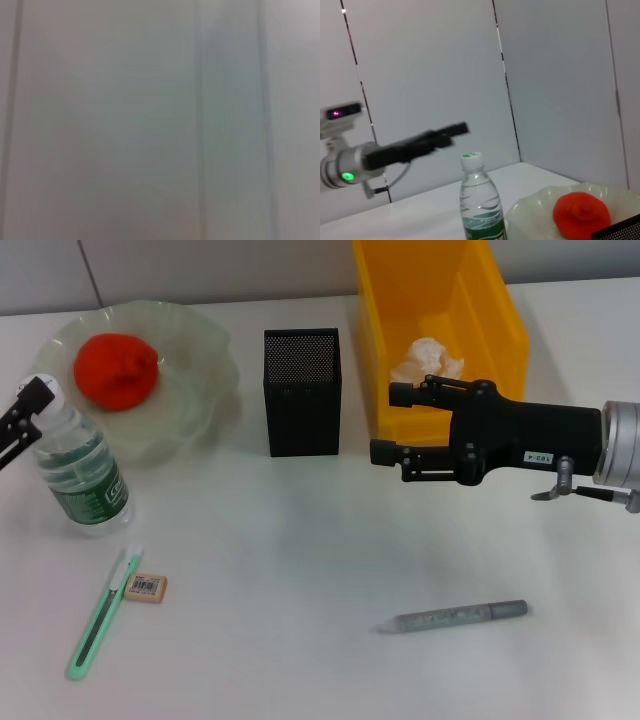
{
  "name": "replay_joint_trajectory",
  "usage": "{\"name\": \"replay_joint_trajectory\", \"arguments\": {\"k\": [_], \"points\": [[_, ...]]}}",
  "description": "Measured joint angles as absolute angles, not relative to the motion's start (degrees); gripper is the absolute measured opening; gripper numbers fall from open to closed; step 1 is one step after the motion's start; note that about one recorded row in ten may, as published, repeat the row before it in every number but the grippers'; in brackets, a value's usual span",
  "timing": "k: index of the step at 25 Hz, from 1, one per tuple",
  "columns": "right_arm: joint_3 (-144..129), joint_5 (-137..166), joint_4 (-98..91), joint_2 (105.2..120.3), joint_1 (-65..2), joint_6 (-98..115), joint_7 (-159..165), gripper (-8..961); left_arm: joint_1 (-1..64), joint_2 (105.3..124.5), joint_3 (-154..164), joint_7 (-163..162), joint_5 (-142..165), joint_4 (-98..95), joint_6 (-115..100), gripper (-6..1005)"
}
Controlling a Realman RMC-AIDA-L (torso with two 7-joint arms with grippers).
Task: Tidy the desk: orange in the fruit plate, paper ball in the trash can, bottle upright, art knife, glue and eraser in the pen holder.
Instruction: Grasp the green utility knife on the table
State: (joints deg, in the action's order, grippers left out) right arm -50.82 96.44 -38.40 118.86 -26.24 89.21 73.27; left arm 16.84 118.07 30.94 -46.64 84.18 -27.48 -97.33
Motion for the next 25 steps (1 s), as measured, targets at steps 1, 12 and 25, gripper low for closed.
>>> {"name": "replay_joint_trajectory", "arguments": {"k": [1, 12, 25], "points": [[-50.7, 96.3, -38.4, 118.88, -26.1, 89.2, 73.1, 840, 16.3, 118.0, 30.9, -46.3, 84.2, -27.5, -101.0, 797], [-48.9, 96.3, -38.6, 118.55, -25.6, 89.9, 71.2, 840, 15.1, 118.68, 39.5, -56.2, 86.1, -30.4, -112.6, 789], [-49.8, 100.3, -38.4, 118.3, -26.5, 92.3, 69.6, 841, 6.9, 119.09, 61.4, -78.8, 82.1, -55.1, -88.3, 783]]}}
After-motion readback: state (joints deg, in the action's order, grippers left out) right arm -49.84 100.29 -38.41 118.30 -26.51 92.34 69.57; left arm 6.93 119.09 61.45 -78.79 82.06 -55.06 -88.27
